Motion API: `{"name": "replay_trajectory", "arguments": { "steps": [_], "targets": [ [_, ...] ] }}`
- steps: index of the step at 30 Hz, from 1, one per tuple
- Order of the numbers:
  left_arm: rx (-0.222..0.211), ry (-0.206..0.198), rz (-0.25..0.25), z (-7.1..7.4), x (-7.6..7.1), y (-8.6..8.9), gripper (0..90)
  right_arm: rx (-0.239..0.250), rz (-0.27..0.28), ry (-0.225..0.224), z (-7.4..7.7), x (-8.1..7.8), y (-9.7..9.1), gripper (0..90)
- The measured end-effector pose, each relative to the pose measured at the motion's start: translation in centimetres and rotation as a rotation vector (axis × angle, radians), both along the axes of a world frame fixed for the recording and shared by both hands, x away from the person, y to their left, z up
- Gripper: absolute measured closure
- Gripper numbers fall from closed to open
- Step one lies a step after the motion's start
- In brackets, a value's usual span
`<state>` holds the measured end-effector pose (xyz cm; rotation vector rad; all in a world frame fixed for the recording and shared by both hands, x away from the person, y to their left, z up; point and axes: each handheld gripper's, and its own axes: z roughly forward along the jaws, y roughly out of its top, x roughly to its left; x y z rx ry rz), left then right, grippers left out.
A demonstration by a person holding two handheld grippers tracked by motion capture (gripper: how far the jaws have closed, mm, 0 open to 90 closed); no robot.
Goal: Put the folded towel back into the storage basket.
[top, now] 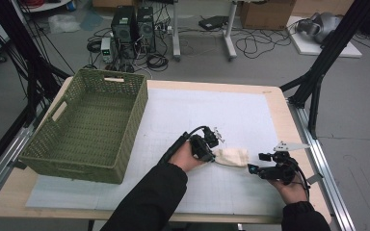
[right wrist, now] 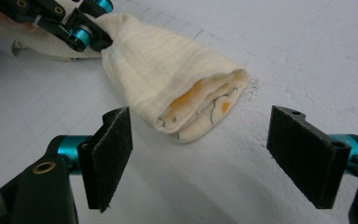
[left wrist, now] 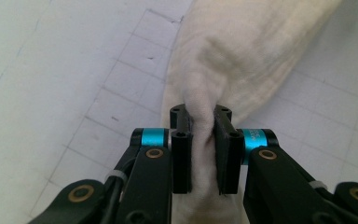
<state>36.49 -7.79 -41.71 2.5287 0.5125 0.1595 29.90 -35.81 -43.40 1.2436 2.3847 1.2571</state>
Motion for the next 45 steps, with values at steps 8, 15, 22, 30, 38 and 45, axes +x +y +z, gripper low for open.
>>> {"name": "replay_trajectory", "arguments": {
  "steps": [8,15,22,30,38,45],
  "targets": [
    [-0.012,0.006,0.078,0.2,-0.3,1.6,79.0,-0.009,0.021,-0.023,0.1,-0.2,0.5,19.8],
    [-0.053,-0.003,0.168,1.3,0.0,4.0,79.0,-0.018,0.038,-0.025,0.1,-0.4,1.0,17.5],
    [-0.087,-0.005,0.234,2.1,0.2,5.7,79.0,-0.028,0.061,-0.036,0.0,-0.5,1.5,15.2],
    [-0.126,0.015,0.281,2.4,0.5,7.0,79.0,-0.025,0.070,-0.046,0.2,-0.7,1.6,14.7],
    [-0.158,0.029,0.323,2.8,0.8,7.9,78.9,-0.024,0.077,-0.044,0.1,-0.8,1.7,14.5],
    [-0.179,0.001,0.352,3.4,0.8,8.8,78.9,-0.020,0.078,-0.045,0.1,-0.8,1.7,14.5]
  ]
}}
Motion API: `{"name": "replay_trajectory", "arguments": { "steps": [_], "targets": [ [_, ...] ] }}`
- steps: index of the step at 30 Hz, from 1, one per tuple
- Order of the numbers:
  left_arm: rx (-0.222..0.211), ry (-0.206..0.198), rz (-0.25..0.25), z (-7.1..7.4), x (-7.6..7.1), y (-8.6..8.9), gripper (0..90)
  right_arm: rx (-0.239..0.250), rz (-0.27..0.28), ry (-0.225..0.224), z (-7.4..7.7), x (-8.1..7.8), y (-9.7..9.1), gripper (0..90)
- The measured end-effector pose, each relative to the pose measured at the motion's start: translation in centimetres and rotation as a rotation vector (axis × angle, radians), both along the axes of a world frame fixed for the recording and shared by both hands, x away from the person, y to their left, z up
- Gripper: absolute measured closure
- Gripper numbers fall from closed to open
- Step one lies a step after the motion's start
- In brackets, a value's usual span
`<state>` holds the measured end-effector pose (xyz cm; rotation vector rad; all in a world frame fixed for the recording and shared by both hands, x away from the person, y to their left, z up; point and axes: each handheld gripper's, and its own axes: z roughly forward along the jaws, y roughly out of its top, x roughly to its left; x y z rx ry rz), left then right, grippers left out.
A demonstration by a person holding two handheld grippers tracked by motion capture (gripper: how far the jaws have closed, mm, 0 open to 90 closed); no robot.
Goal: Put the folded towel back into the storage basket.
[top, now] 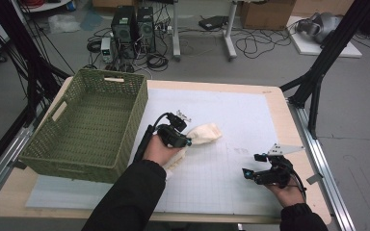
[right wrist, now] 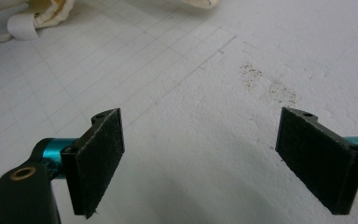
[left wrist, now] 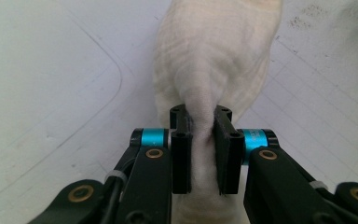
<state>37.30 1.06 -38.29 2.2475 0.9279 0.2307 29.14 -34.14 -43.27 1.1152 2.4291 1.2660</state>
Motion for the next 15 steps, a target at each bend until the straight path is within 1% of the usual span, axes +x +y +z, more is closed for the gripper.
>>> {"name": "replay_trajectory", "arguments": {
  "steps": [1,2,8,10,12,15],
  "targets": [
    [0.004,-0.020,0.007,0.2,-0.1,0.2,78.9,-0.003,0.001,0.000,0.0,0.0,0.0,14.5],
    [0.001,-0.027,0.013,0.3,-0.1,0.3,78.8,-0.004,0.004,-0.003,0.0,0.0,0.0,14.5],
    [0.017,-0.047,0.057,1.0,-0.1,1.1,78.9,-0.002,0.009,-0.003,0.0,0.0,0.1,14.5],
    [0.031,-0.054,0.065,1.2,-0.1,1.3,78.9,-0.003,0.010,-0.002,0.0,0.0,0.1,14.5],
    [0.047,-0.080,0.073,1.4,-0.2,1.4,78.9,-0.003,0.009,0.000,-0.1,0.1,0.2,14.5],
    [0.058,-0.085,0.080,1.4,-0.2,1.5,78.8,0.000,0.012,-0.001,-0.1,0.1,0.2,14.5]
  ]
}}
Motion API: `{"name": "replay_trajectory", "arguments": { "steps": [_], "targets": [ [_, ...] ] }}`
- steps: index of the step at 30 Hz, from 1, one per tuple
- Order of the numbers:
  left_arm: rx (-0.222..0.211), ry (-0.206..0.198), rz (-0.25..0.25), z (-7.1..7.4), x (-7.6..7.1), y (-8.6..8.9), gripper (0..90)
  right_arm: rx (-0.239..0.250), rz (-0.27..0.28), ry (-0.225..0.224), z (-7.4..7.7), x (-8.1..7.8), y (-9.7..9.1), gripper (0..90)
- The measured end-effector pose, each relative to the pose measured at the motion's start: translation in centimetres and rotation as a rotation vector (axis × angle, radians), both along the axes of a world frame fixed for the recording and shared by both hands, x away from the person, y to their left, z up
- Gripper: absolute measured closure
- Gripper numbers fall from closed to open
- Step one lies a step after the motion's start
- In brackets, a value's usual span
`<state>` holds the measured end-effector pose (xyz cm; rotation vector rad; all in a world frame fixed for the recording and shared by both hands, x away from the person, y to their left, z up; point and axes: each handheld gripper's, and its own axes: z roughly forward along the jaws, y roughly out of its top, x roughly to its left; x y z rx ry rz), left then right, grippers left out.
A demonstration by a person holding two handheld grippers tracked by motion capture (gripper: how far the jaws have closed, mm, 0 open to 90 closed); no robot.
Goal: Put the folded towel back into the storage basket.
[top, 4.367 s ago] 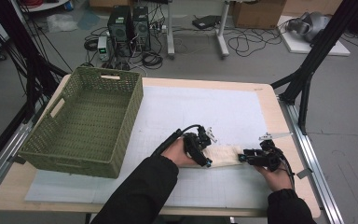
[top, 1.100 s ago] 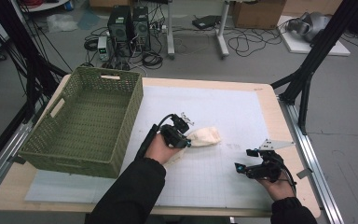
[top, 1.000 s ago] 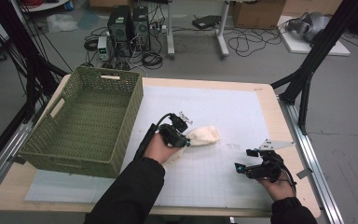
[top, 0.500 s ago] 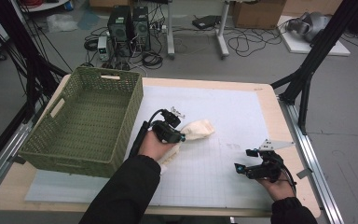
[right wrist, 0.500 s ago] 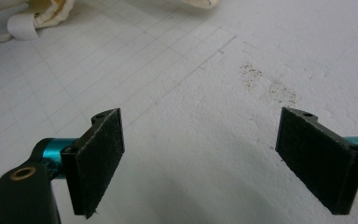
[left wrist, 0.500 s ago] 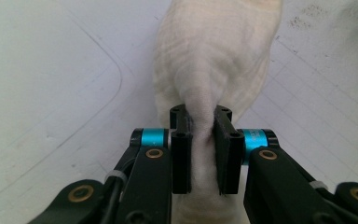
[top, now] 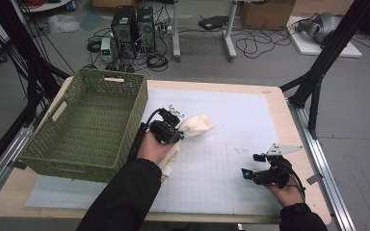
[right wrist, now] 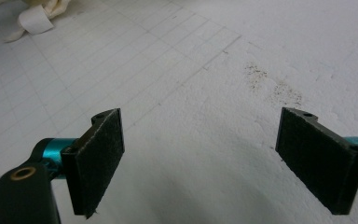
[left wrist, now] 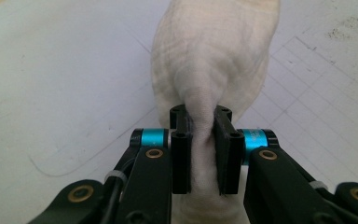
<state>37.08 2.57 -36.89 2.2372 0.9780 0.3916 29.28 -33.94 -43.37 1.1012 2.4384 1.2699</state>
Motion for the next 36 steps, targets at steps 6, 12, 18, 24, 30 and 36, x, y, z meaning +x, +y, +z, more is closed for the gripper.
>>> {"name": "replay_trajectory", "arguments": {
  "steps": [6,12,18,24,30,36],
  "targets": [
    [0.008,0.000,0.010,0.1,0.0,0.1,78.8,0.001,0.000,0.006,0.0,0.0,0.0,14.5],
    [0.004,0.005,0.026,0.5,0.1,0.8,78.8,0.004,0.000,0.011,-0.1,0.1,0.0,14.5],
    [0.039,-0.012,0.054,1.3,-0.1,1.3,78.8,0.006,0.005,0.011,-0.1,0.2,0.0,14.5],
    [0.033,0.011,0.091,2.3,-0.1,2.5,78.8,0.005,0.009,0.017,-0.1,0.2,0.0,14.5],
    [-0.163,0.096,0.095,3.5,0.4,5.1,78.9,0.009,0.012,0.019,-0.1,0.3,0.0,14.5],
    [-0.365,0.169,0.090,4.5,0.8,7.9,78.9,0.010,0.010,0.018,-0.1,0.3,0.0,14.5]
  ]
}}
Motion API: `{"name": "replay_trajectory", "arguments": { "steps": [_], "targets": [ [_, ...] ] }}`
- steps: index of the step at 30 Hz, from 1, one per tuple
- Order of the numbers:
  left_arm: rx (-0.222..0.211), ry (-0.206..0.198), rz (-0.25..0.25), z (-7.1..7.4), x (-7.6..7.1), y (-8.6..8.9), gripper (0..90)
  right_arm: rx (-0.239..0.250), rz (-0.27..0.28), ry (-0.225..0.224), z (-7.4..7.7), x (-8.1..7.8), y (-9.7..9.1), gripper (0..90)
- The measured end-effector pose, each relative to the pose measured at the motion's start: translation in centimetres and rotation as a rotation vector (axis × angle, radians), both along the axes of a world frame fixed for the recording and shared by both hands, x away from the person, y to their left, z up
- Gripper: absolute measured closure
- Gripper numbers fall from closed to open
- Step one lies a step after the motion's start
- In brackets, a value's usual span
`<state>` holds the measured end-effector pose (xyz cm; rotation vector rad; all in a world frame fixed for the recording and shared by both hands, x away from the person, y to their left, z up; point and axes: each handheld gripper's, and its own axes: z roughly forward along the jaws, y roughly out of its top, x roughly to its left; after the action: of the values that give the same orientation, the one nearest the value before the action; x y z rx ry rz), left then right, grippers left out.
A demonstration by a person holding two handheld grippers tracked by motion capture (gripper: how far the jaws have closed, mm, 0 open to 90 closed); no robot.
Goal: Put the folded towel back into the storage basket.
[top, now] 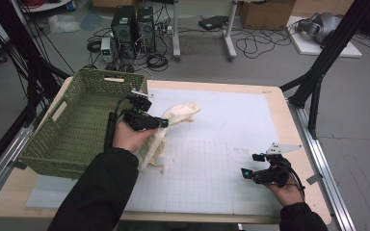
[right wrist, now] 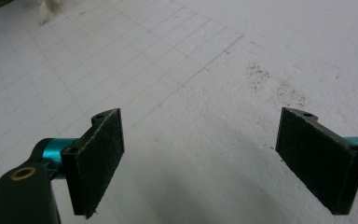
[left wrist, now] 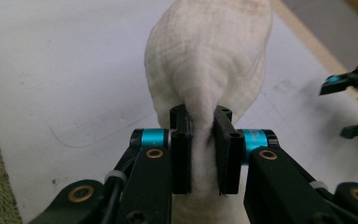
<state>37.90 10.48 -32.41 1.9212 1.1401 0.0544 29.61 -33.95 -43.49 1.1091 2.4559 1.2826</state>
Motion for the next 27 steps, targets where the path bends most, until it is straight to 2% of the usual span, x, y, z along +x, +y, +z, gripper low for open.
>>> {"name": "replay_trajectory", "arguments": {
  "steps": [3,7,12,14,18,21,27],
  "targets": [
    [-0.109,0.028,-0.011,0.3,0.2,1.3,78.9,-0.002,0.001,-0.002,0.0,0.0,0.0,14.5],
    [-0.195,0.040,-0.006,0.7,0.2,2.5,78.9,-0.002,0.003,-0.002,-0.1,0.1,0.1,14.5],
    [-0.237,0.065,-0.004,0.6,0.5,3.6,79.0,-0.006,0.002,0.003,-0.1,0.1,0.1,14.5],
    [-0.253,0.068,0.015,0.6,0.5,4.1,79.0,-0.002,0.001,0.004,-0.1,0.1,0.1,14.5],
    [-0.280,0.072,0.013,0.7,0.5,4.7,79.3,-0.007,0.000,0.004,-0.1,0.2,0.0,14.4],
    [-0.321,0.080,0.018,0.9,0.5,5.2,79.5,-0.008,0.003,0.007,-0.2,0.3,0.1,14.4],
    [-0.334,0.073,0.055,1.2,0.3,6.2,79.6,-0.013,0.003,0.008,-0.3,0.3,0.1,14.4]
  ]
}}
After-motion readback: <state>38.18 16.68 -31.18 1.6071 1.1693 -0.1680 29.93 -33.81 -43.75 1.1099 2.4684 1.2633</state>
